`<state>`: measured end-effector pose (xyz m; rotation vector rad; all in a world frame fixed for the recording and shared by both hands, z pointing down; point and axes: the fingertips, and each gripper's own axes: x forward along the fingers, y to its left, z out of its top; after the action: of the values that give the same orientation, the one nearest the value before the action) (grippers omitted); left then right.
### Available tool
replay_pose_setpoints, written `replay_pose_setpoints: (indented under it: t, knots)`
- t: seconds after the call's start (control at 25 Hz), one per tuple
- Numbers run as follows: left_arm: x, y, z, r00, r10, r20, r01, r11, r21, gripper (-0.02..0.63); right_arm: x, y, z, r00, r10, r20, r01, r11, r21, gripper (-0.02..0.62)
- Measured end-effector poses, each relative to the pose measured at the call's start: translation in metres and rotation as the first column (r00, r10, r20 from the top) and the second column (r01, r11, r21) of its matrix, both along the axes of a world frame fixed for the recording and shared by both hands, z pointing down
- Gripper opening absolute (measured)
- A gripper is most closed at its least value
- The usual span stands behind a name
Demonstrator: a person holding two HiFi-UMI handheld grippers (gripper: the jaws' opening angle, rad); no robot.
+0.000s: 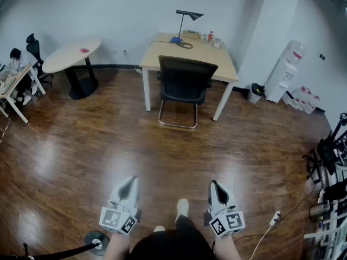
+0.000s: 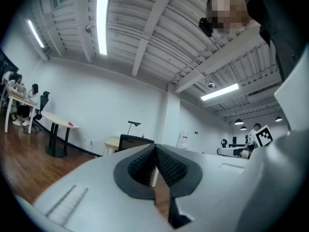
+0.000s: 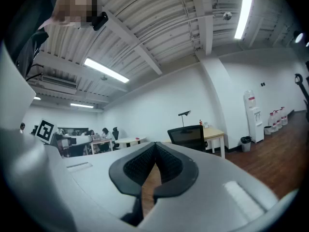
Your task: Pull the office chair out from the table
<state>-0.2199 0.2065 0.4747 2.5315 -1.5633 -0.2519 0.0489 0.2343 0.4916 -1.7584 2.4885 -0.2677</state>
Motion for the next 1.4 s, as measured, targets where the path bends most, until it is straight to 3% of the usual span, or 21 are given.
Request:
replay_pose_setpoints:
  t: [0.16,0.32,0.52,0.96,1.4]
  knots:
    - [0.012,-0.027,0.007,0.999,-0.022,-0.033,0.022,1.000,-0.010,0.002,0.018,-0.029,0.007,1.000,-0.008,-0.006,0.008,1.000,0.009,0.014]
    - [0.037,-0.066,-0.008,0.999,-0.028,-0.033,0.029,0.999,0.029,0.002,0.042,-0.073,0.013,0.994,-0.028,-0.108,0.030,1.000,0.010,0.014]
    - [0.063,-0.112,-0.025,0.999,-0.047,-0.027,0.049,0.997,0.065,0.002,0.063,-0.122,-0.004,0.984,-0.070,-0.164,0.080,0.995,0.052,0.014]
    - [0.125,-0.173,-0.016,0.999,-0.026,0.028,0.025,0.999,0.031,0.002,0.124,-0.186,0.005,0.997,-0.069,-0.023,0.070,0.996,0.051,0.014]
    - [0.134,-0.238,0.000,1.000,-0.002,0.029,0.003,1.000,-0.015,0.002,0.132,-0.241,0.010,0.998,-0.041,-0.042,0.041,0.999,0.016,0.014]
